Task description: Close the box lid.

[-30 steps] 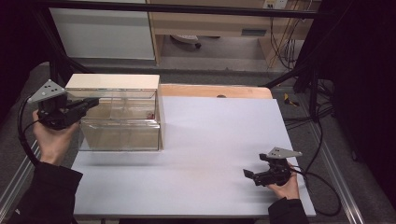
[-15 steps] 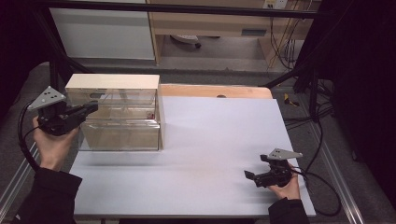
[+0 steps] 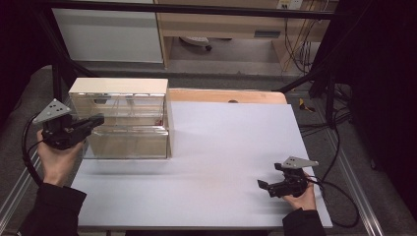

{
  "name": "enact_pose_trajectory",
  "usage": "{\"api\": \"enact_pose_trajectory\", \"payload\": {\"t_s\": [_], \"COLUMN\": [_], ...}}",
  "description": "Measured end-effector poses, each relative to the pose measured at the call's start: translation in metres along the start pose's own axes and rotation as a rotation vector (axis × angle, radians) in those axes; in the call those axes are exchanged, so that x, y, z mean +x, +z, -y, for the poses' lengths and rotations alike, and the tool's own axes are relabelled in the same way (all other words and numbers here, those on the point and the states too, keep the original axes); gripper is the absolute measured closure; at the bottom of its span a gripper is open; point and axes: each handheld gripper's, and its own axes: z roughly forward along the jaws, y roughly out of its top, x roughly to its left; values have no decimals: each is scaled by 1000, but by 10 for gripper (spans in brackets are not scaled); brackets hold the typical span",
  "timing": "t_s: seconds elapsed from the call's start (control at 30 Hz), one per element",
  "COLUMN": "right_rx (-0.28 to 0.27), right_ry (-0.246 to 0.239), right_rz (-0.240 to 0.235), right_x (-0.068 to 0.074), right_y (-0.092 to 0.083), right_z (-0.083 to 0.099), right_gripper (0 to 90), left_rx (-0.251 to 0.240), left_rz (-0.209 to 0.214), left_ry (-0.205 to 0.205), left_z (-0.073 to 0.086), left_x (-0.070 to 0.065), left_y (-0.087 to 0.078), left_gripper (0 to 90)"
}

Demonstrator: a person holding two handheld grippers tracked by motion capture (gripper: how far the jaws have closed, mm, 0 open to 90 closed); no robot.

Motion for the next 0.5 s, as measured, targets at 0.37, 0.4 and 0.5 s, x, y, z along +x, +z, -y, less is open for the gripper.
{"api": "enact_pose_trajectory", "payload": {"t_s": [0.37,0.4,0.5], "right_rx": [7,9,6], "right_ry": [-8,-5,-10], "right_rz": [6,5,7], "right_x": [0,0,0], "right_y": [0,0,0], "right_z": [1,1,1], "right_gripper": [5,5,5], "left_rx": [24,27,36], "left_rz": [-5,-4,7], "left_ry": [3,4,-2], "left_z": [12,14,21], "left_x": [-1,-1,-1], "left_y": [1,1,3], "left_gripper": [900,900,900]}}
